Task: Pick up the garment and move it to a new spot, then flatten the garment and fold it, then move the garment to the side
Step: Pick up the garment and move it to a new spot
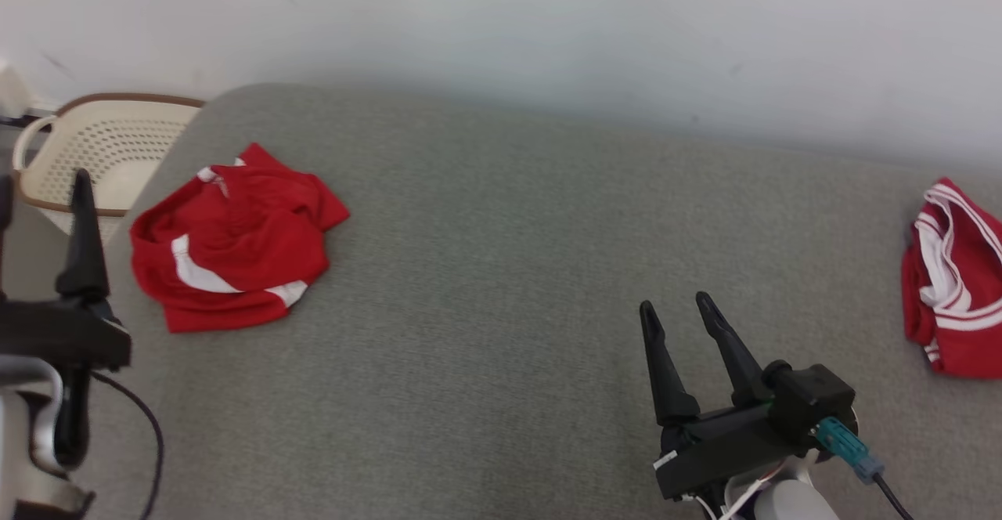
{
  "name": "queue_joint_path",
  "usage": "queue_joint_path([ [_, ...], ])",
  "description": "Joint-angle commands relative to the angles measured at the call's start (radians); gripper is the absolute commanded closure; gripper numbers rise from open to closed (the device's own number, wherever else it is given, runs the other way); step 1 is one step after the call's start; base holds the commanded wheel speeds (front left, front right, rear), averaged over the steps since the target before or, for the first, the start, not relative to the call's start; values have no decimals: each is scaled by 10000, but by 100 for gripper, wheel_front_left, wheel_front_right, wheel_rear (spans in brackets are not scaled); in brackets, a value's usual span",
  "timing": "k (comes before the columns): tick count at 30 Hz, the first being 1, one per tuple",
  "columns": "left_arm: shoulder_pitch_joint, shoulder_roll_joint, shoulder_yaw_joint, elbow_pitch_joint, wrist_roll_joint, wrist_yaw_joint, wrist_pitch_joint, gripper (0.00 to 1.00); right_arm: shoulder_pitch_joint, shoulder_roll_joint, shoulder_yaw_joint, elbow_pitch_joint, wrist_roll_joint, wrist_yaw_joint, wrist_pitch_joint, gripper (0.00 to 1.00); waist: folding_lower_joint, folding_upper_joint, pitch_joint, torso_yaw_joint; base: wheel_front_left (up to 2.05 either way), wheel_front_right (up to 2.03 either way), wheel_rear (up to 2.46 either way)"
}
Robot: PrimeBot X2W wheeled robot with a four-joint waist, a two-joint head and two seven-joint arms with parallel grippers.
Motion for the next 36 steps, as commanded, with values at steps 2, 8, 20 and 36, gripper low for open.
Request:
queue_joint_path([
  [2,-572,345,127,788,-62,-47,212,0,-252,17,250,-87,44,-7,-51,0,-1,-2,909,-975,0,0,0],
  [8,-1788,868,349,2465,-329,-271,255,0,-695,32,460,-197,-11,-7,-84,0,-1,-2,1652,-1691,0,0,0],
  [20,-3255,1736,195,5765,-307,-612,543,0,-1185,13,641,-316,-138,-7,-168,0,-1,-2,2716,-2602,0,0,0],
  [36,-4631,2166,-786,9280,-427,-1250,2444,0,-1476,-50,868,-308,-244,-7,-128,0,-1,-2,3282,-2968,0,0,0],
])
